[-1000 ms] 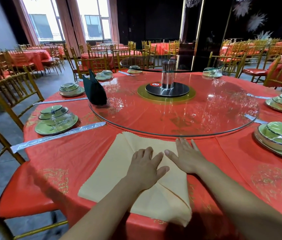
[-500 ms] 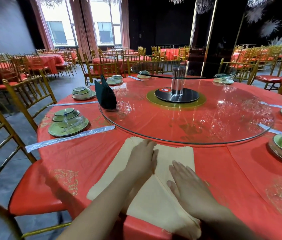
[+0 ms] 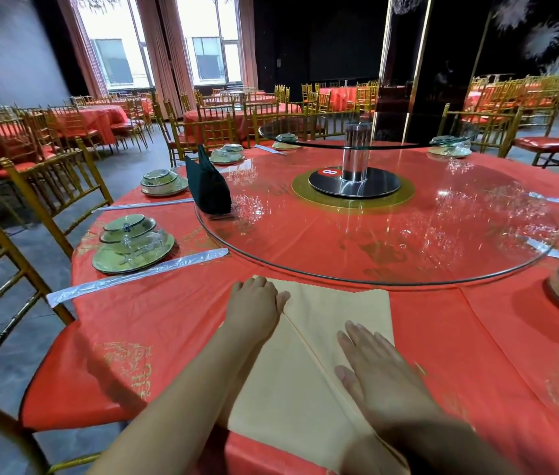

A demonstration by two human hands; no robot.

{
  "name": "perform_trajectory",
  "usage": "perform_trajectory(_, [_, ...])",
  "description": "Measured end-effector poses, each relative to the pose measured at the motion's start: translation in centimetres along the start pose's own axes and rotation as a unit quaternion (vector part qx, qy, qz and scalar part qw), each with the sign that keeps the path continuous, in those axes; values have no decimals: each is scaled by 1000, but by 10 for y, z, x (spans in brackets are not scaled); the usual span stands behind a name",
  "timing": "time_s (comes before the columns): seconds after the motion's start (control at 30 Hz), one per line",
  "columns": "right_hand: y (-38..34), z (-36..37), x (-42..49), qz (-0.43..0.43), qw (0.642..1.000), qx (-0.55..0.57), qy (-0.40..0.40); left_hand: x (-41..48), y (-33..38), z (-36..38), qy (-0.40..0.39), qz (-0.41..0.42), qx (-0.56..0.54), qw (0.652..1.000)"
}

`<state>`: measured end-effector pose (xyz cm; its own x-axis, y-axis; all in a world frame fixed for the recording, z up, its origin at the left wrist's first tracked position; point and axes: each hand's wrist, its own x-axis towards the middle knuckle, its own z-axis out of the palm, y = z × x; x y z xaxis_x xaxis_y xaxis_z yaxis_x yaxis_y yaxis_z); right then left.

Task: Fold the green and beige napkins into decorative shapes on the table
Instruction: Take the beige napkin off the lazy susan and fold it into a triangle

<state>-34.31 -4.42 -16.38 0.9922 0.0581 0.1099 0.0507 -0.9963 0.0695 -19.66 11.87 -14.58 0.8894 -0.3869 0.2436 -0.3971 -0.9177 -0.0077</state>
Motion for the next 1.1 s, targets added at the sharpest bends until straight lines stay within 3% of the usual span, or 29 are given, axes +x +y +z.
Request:
perform_trajectory(0.2, [0, -5, -3, 15, 1000, 0, -25, 2, 4, 0, 21, -12, 37, 999])
perform_trajectory(0.47, [2, -9, -1, 23, 999, -24, -38, 2, 7, -9, 51, 94, -63, 992])
perform_trajectory(0.67, [1, -7, -3, 15, 998, 17, -50, -5, 5, -7, 30, 50, -154, 986])
perform_trajectory(0.77, [3, -17, -4, 11, 998, 48, -35, -8, 9, -6, 37, 47, -118, 991])
perform_trajectory(0.83, [8, -16, -3, -37, 993, 108, -31, -9, 10, -4, 40, 50, -86, 994])
perform_trajectory(0.9, [12, -23, 4, -37, 990, 120, -56, -9, 10, -1, 58, 72, -66, 994])
perform_trajectory(1.0, [13, -26, 20, -23, 992, 123, -31, -9, 13, -1, 85, 97, -59, 990])
perform_trajectory(1.1, [11, -20, 27, -7, 990, 125, -73, -11, 29, -7, 134, 133, -93, 978])
